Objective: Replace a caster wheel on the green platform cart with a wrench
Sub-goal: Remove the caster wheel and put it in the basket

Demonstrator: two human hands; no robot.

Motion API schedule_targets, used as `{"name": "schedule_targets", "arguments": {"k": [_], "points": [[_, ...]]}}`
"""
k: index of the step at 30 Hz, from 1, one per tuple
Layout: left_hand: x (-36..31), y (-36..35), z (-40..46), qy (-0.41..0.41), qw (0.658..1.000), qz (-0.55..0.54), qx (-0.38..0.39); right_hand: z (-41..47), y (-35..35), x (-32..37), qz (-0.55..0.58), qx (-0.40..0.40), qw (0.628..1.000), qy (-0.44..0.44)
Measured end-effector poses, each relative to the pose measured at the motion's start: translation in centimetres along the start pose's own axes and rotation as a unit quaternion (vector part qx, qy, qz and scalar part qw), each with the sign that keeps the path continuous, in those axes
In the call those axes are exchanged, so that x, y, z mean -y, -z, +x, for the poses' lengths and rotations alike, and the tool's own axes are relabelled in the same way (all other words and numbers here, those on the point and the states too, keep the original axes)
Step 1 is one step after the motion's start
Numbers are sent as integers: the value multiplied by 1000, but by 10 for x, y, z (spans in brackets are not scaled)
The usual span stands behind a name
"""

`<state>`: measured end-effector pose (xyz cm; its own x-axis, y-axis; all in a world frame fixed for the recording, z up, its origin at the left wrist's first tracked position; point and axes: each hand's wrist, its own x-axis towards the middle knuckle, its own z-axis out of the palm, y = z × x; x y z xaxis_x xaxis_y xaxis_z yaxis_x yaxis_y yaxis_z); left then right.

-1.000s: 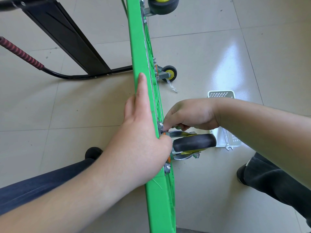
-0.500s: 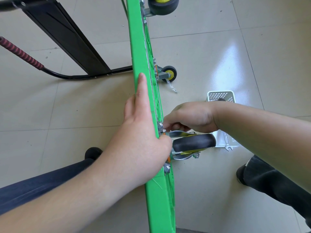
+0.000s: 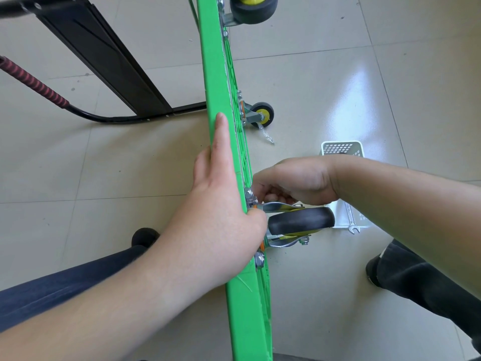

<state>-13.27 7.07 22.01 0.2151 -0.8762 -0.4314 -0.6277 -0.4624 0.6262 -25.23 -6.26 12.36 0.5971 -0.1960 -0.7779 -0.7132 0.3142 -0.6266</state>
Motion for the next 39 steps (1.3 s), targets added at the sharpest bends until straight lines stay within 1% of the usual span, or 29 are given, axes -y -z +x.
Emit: {"name": "schedule_targets", "arguments": {"k": [4, 7, 14, 17, 19, 23, 28, 35, 39], "points": [[0, 0, 0, 4, 1000, -3, 2, -2, 2, 1, -26, -18, 999, 22], [0, 0, 0, 9, 1000, 1, -1, -2, 4, 2, -23, -5, 999, 44], [0, 0, 0, 2, 1000, 1, 1, 0, 0, 1, -8, 22, 999, 37], [2, 0, 1, 1, 1000, -3, 1, 2, 1, 0, -2, 0, 1000, 20], [3, -1, 1, 1, 1000, -2, -1, 1, 0, 0, -18, -12, 1000, 5], [0, 0, -1, 2, 1000, -3, 1, 0, 2, -2, -22, -13, 999, 30], [0, 1, -1, 0, 1000, -2, -3, 0, 2, 2, -20, 14, 998, 51], [-3, 3, -3, 6, 1000, 0, -2, 4, 1, -4, 11, 41, 999, 33], [-2, 3, -2, 8, 1000, -8, -2, 1, 2, -5, 46, 52, 998, -13]]}}
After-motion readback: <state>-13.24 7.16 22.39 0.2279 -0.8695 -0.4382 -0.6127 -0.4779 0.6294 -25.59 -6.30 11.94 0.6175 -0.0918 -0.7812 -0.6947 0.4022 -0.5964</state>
